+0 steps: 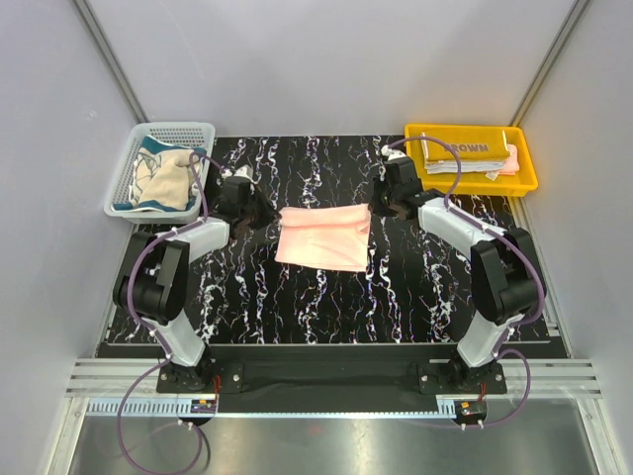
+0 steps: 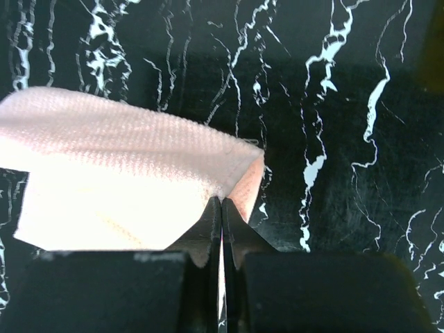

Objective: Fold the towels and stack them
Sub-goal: Fold the towel

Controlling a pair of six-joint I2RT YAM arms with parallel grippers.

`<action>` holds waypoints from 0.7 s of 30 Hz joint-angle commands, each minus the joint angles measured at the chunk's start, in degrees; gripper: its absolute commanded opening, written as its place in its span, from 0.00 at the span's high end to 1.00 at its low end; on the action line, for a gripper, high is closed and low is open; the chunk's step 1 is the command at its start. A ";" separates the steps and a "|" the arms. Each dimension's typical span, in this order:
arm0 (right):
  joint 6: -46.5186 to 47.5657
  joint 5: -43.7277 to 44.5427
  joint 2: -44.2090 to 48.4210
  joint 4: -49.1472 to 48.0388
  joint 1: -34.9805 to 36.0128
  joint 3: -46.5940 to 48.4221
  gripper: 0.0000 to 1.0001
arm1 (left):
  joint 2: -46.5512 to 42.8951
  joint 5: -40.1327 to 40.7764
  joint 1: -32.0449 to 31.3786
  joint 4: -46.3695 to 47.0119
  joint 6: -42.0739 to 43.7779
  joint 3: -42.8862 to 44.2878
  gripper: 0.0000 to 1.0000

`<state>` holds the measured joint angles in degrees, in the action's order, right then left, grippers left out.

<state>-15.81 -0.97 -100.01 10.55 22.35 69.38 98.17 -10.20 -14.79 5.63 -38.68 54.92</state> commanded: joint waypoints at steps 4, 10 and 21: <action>-1.06 -1.31 3.06 -3.07 -0.02 0.76 0.99 | -3.16 1.93 0.28 3.34 -0.26 -0.07 1.00; -1.50 -1.84 5.78 -3.69 -0.02 -2.23 0.99 | -5.79 2.46 0.28 2.63 -0.17 -2.17 1.00; -5.98 -6.23 11.76 -7.64 0.41 -11.19 0.99 | -10.36 1.76 0.02 5.18 -1.40 -12.02 1.00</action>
<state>-19.97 -5.85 -91.70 6.44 22.41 59.83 90.67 -9.72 -14.90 7.25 -40.05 44.73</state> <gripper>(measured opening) 0.011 0.009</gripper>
